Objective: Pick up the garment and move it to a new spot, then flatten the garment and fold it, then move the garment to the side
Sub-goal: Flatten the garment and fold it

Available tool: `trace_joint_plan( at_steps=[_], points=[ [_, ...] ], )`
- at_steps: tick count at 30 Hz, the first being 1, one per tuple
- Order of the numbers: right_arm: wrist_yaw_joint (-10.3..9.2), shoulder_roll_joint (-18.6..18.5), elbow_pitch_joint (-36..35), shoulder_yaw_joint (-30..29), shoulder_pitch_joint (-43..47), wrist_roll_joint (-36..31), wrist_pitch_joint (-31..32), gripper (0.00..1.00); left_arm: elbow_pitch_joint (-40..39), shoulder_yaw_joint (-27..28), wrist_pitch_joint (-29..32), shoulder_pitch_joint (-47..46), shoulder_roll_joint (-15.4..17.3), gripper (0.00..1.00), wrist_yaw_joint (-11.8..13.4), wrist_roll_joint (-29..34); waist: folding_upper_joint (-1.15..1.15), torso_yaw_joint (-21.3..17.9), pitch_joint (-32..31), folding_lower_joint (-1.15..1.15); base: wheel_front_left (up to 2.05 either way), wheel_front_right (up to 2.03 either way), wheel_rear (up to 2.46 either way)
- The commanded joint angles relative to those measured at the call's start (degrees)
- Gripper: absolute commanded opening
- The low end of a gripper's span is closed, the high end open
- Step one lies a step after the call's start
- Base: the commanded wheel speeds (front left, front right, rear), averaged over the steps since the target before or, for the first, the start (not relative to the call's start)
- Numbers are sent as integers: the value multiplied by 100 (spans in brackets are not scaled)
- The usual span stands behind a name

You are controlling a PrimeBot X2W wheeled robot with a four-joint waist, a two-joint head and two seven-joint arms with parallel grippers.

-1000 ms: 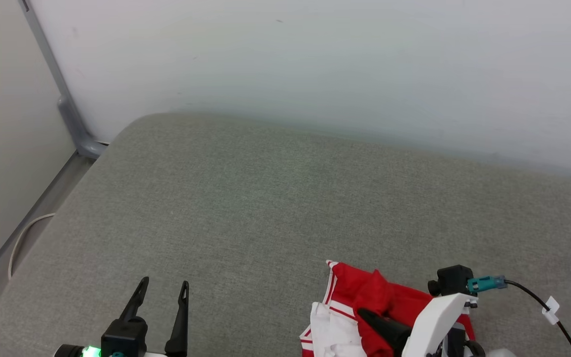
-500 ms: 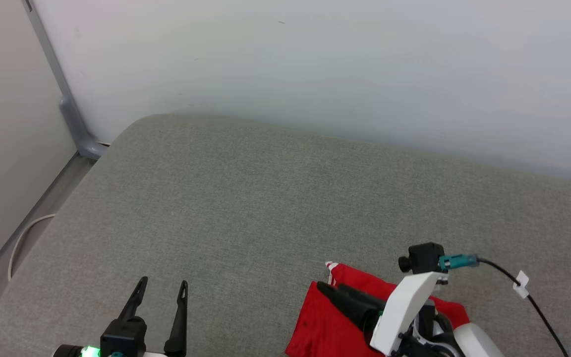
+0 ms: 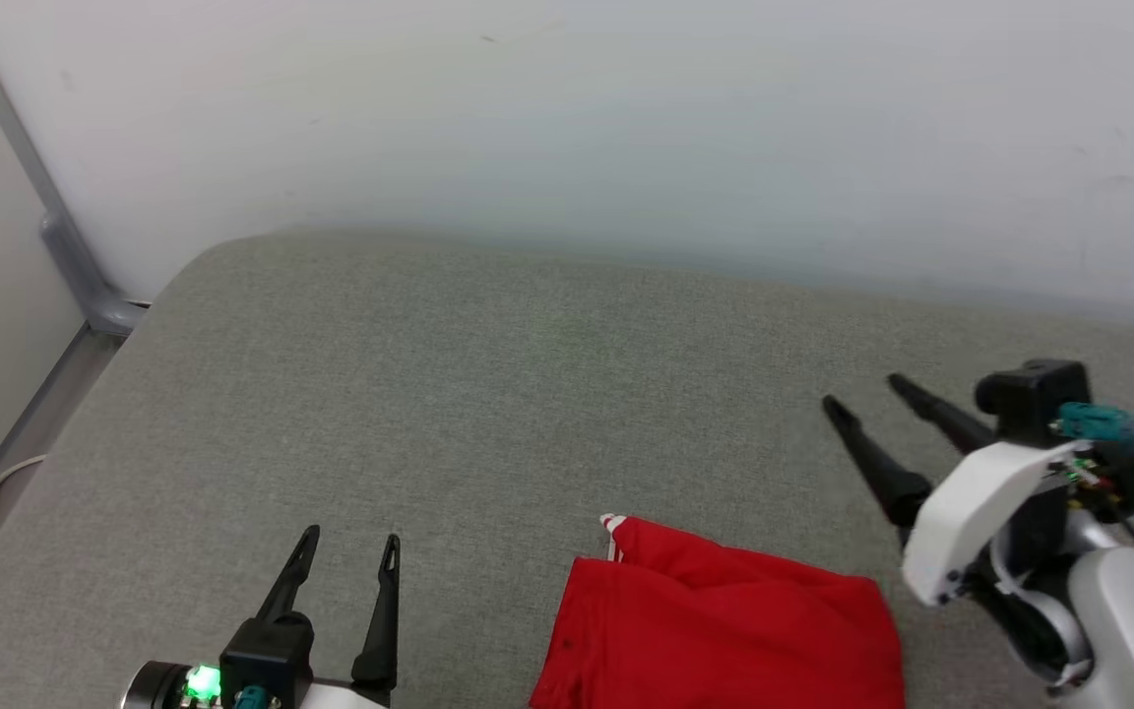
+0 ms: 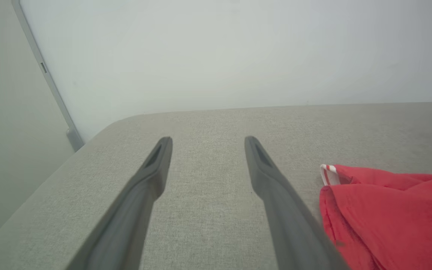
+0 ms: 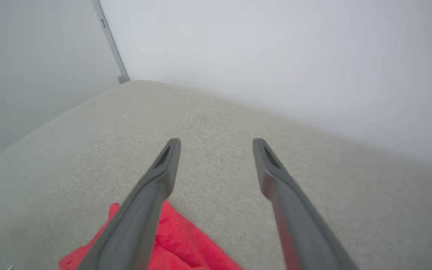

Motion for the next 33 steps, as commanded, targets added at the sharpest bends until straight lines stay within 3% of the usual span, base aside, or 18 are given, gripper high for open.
trace_joint_plan(
  at_steps=[1, 6, 9, 14, 19, 25, 33],
  points=[
    [-5, -146, -52, -47, -27, -84, -114, 100, -16, -6, -26, -63, -28, 100, -4, 28, 0, -58, 30, 0, 0, 0, 0],
    [-5, -782, -219, -458, 208, -520, -851, 100, -112, 44, -26, -116, -191, 100, -62, 61, 0, -235, 88, 0, 0, 0, 0],
    [-6, -951, -246, -714, 452, -728, -1287, 100, -170, 80, -26, -120, -300, 100, -107, 119, 0, -314, 118, 0, 0, 0, 0],
    [-6, -909, -297, -1249, 926, -866, -1859, 100, -301, 144, -26, -97, -478, 100, -223, 258, 0, -402, 169, 0, 0, 0, 0],
    [-6, -580, -352, -1684, 1409, -879, -2251, 100, -369, 241, -26, 10, -635, 100, -340, 417, 0, -454, 180, 0, 0, 0, 0],
    [-6, -199, -352, -1848, 1764, -888, -2437, 100, -438, 403, -26, 156, -772, 100, -466, 640, 0, -510, 182, 0, 0, 0, 0],
    [-6, -121, -374, -1748, 1778, -868, -2268, 100, -415, 560, -26, 180, -871, 100, -655, 874, 0, -527, 194, 0, 0, 0, 0]
  ],
)
